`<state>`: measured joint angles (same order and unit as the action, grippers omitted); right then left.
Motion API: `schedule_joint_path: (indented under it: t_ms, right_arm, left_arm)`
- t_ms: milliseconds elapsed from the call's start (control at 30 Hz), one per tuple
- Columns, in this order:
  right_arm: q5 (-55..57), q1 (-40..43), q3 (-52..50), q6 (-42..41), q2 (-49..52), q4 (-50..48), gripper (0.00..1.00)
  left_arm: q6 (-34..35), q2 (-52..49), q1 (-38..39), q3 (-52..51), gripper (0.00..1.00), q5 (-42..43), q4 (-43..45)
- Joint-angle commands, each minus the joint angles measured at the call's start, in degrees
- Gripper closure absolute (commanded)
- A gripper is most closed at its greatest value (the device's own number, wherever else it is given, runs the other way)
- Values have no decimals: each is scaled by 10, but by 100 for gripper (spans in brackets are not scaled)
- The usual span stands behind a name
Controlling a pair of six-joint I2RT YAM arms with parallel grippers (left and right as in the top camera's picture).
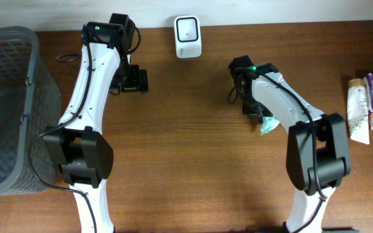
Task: Scan the item barcode
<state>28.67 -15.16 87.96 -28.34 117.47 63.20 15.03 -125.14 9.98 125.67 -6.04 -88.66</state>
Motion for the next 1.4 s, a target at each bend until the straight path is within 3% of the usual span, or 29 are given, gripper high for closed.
schedule_joint_path:
  t_ms: [0,67,133,267,400,500,567,600,667,1000,1067,1100,1167,1333,1367]
  right_arm:
    - [-49,-2,-3,-4,7,-1,64]
    - [-99,-3,-3,0,7,-2,61]
    - [-192,-3,-3,60,7,-13,61]
    - [-253,-3,-3,74,7,-17,61]
    - [-410,-3,-1,143,7,-25,62]
    - [-387,-1,41,144,7,5,62]
    - [-285,-1,106,144,7,44,59]
    - [-231,-1,133,144,7,61,44]
    - [-128,-1,163,144,7,71,40]
    - [-165,26,5,144,10,-34,40]
    - [-212,53,5,146,10,-37,40]
    - [-244,69,3,148,10,-37,45]
    - [-354,87,-3,210,10,-41,48]
    - [-366,88,-62,205,10,-87,49]
    - [-380,88,-64,204,10,-89,64]
  left_arm:
    - [8,4,-3,-2,1,-3,0]
    - [8,4,-3,-2,1,-3,0]
    - [8,4,-3,-2,1,-3,0]
    - [8,4,-3,-2,1,-3,0]
    - [8,4,-3,-2,1,-3,0]
    - [8,4,-3,-2,1,-3,0]
    - [8,4,-3,-2,1,-3,0]
    - [8,4,-3,-2,1,-3,0]
    - [8,4,-3,-2,1,-3,0]
    - [8,4,-3,-2,1,-3,-1]
    - [8,4,-3,-2,1,-3,0]
    - [8,4,-3,-2,1,-3,0]
    - [8,4,-3,-2,1,-3,-1]
    - [8,4,-3,-2,1,-3,0]
    - [8,4,-3,-2,1,-3,0]
